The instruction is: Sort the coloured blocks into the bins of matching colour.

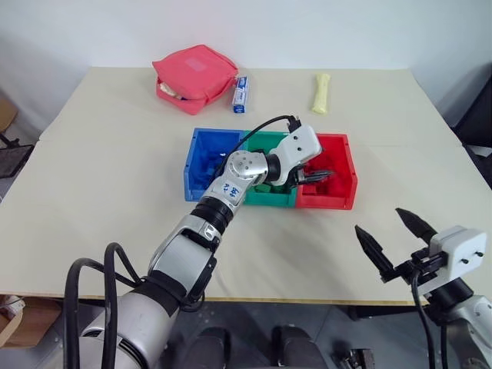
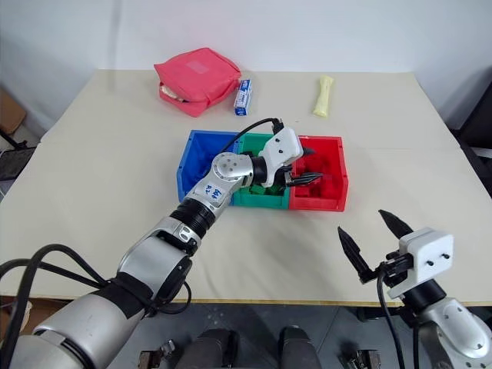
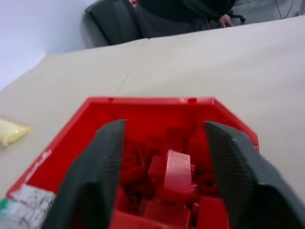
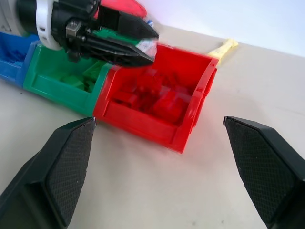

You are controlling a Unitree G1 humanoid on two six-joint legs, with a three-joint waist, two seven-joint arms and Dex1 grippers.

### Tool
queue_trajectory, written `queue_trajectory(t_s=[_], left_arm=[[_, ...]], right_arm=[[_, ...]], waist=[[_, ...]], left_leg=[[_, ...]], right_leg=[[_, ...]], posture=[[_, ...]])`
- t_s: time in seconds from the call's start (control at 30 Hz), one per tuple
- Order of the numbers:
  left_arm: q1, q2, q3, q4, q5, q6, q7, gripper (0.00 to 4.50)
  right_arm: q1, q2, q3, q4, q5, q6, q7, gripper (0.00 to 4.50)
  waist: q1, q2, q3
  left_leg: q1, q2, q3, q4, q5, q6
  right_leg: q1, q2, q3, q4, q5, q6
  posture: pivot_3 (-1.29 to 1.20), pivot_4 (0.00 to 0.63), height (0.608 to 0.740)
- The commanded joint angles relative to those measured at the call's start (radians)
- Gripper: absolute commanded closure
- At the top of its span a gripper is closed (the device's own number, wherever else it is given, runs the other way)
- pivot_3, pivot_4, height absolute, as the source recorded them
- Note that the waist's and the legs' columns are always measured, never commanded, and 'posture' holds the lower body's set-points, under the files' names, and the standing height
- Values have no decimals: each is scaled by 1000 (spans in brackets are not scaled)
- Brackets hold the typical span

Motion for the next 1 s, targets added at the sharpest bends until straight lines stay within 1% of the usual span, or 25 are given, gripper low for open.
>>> queue_trajectory(t_s=[0.03,0.07,0.1,0.2,0.33,0.43,0.53,0.63,0.73,0.8,0.87,0.93,1.0], left_arm=[[-21,16,38,-19,-21,-46,-48,463],[-12,31,47,-34,-25,-57,-63,136],[2,46,56,-59,-35,-58,-92,24],[82,118,79,-186,-91,-40,-225,24],[246,249,91,-416,-149,-19,-360,24],[395,381,135,-592,-198,-30,-424,24],[524,503,216,-730,-245,49,-409,24],[696,641,304,-854,-306,141,-436,24],[856,745,395,-916,-318,182,-421,24],[941,786,443,-925,-307,168,-402,24],[1034,793,504,-928,-340,195,-380,24],[1068,770,526,-954,-356,206,-344,24],[1070,751,518,-985,-359,220,-315,24]], right_arm=[[-1,8,25,-42,-19,-26,-16,0],[-8,5,32,-38,-24,-30,-11,0],[-14,1,37,-32,-26,-33,-7,0],[-49,-26,55,2,-33,-45,34,0],[-108,-71,69,61,-15,-55,100,0],[-183,-105,72,124,19,-51,154,0],[-220,-171,95,188,4,-81,260,0],[-273,-222,111,284,-1,-123,350,0],[-304,-268,136,335,5,-142,444,0],[-324,-287,150,364,8,-149,482,0],[-382,-286,162,412,6,-148,485,0],[-405,-286,167,433,1,-154,492,0],[-411,-288,168,440,-2,-157,497,0]], waist=[[0,0,0],[0,0,0],[-1,0,0],[-9,1,0],[-15,1,-1],[-23,1,-1],[-27,1,-1],[-27,1,-1],[-25,2,-1],[-26,2,-1],[-25,2,-1],[-19,2,-1],[-12,2,-1]], left_leg=[[0,0,0,0,0,0],[0,0,0,0,0,0],[0,0,0,0,0,0],[0,1,0,0,0,0],[1,1,-1,-1,0,-1],[1,1,-2,0,0,-1],[1,1,-3,0,0,-1],[1,1,-4,0,0,-1],[1,1,-4,0,-1,0],[2,1,-4,-1,-1,0],[2,1,-5,-1,-2,0],[2,1,-5,0,-2,1],[2,1,-5,0,-2,1]], right_leg=[[0,0,0,0,0,0],[0,0,0,0,0,0],[0,0,0,0,0,0],[-1,0,0,1,0,0],[-1,-2,1,5,0,0],[-1,-4,2,6,0,0],[-1,-5,2,6,0,-1],[-1,-5,1,5,0,-1],[0,-7,1,2,0,-1],[1,-7,1,-1,0,-1],[1,-7,0,-2,0,-1],[2,-8,0,-2,0,-1],[2,-8,0,-2,0,-1]], posture=[[0,150,740],[0,150,740],[0,150,740],[0,150,740],[0,150,740],[0,150,740],[0,150,740],[0,150,740],[0,150,740],[0,150,740],[0,150,740],[0,150,740],[0,150,740]])
